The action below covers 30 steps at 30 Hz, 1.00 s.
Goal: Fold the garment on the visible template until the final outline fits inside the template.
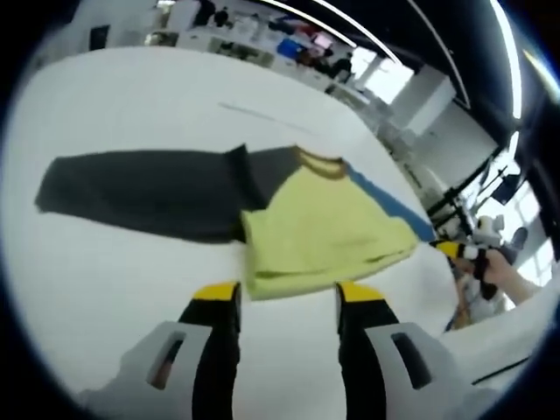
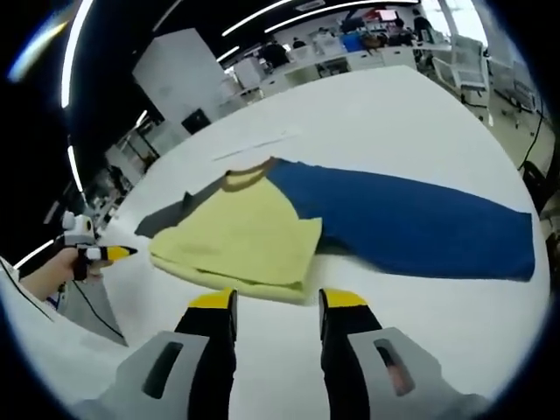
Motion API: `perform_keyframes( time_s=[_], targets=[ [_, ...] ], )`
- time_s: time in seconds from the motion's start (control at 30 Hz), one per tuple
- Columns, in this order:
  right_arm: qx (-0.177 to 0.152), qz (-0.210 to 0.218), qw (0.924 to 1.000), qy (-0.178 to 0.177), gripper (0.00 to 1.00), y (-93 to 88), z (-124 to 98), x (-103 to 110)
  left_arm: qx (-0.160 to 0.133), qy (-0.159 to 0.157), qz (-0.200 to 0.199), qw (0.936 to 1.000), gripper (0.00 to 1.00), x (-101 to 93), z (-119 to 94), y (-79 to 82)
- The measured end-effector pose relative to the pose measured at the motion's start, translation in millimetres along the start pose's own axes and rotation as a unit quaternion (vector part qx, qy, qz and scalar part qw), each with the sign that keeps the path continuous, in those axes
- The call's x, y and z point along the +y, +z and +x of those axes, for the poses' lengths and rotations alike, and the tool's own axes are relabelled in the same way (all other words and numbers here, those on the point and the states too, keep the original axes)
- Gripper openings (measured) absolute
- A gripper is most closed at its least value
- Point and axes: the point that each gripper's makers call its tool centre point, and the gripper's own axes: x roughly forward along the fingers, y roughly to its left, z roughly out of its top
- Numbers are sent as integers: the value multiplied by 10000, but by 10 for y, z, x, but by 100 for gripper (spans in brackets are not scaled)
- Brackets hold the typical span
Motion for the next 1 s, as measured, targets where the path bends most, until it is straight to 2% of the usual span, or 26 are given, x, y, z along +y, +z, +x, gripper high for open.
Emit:
perform_keyframes(
  time_s=[0.2,0.5,0.63,1.0],
  targets=[
    [10,10,10000,-42,33,27,78,-26,54,-2,94,9999,31,38,99,14],
    [83,10,9999,-108,31,29,162,-98,102,-4,101,9999,27,97,223,47],
    [115,18,9998,-131,29,30,192,-129,108,2,-12,9999,27,168,274,43],
    [245,36,9996,-101,25,-1,317,-137,142,-88,-235,9996,19,187,348,50]
  ],
)
